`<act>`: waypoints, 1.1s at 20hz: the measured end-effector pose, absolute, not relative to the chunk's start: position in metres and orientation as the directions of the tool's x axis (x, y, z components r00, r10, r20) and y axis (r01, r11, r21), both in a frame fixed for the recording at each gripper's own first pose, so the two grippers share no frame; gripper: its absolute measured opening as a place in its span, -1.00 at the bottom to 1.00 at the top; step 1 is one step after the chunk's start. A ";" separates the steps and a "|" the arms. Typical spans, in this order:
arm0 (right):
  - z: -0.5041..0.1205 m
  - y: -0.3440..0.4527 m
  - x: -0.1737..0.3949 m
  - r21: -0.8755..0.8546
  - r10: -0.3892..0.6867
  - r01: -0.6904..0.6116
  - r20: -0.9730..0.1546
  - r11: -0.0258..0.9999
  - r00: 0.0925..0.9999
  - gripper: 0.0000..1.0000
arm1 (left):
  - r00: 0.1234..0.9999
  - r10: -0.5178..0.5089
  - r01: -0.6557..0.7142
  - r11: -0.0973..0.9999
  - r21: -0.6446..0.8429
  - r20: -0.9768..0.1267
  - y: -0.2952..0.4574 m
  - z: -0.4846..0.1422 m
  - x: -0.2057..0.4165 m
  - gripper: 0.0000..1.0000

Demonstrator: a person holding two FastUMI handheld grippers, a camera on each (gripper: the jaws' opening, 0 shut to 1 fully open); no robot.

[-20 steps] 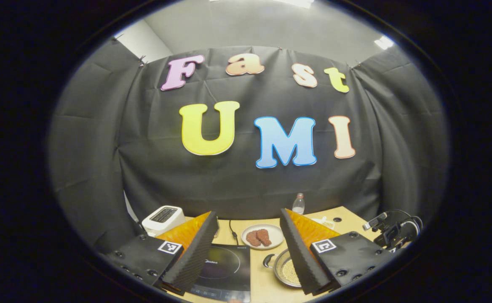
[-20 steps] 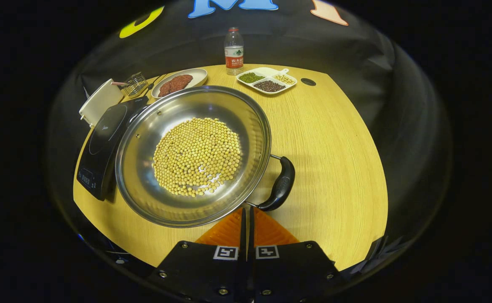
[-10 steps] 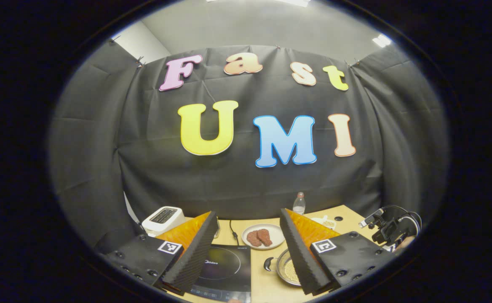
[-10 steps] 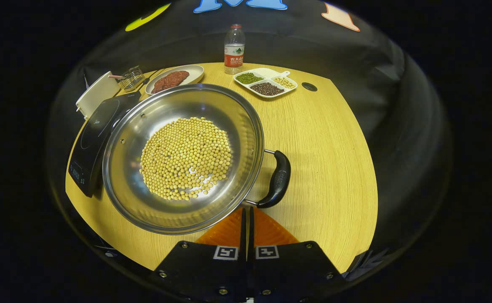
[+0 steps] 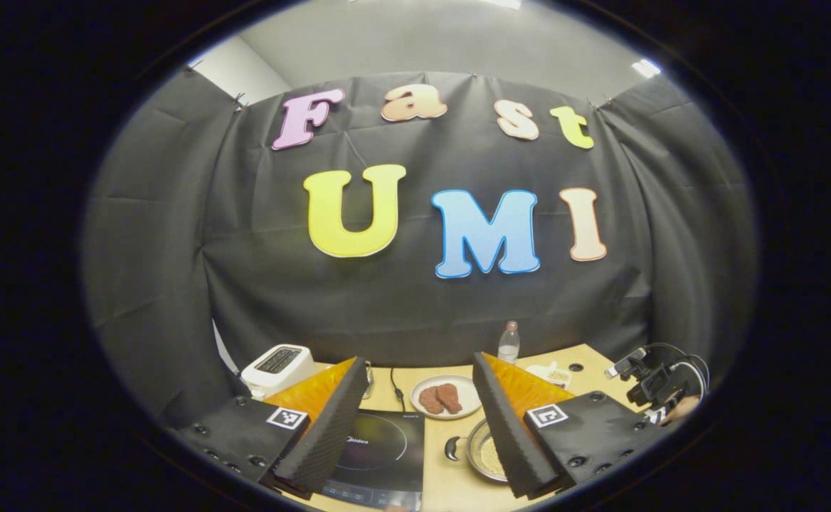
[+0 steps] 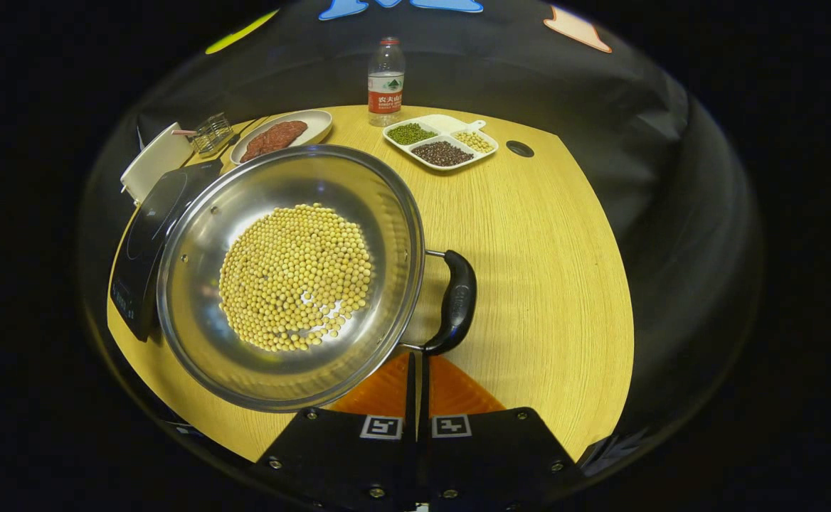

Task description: First push the handle of the pot to place it horizontally, then grasp the pot with both hands and set it on the induction cooktop.

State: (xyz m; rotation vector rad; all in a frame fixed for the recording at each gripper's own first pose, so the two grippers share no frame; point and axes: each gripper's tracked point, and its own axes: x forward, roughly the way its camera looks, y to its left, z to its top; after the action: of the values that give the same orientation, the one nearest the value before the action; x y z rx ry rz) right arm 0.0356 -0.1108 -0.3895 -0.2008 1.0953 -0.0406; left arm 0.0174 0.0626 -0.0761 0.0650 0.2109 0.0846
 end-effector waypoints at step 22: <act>-0.327 -0.108 0.039 -0.169 -0.094 -0.052 -0.748 0.984 0.657 0.98 | 0.943 0.008 -0.010 1.000 -0.004 -0.332 0.033 -0.150 0.043 0.97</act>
State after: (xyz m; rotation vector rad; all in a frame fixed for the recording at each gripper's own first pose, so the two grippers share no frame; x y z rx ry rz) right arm 0.0385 -0.1080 -0.3267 -0.1812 0.8553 -0.0239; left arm 0.0430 0.0328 -0.1505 -0.0056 0.3382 0.0092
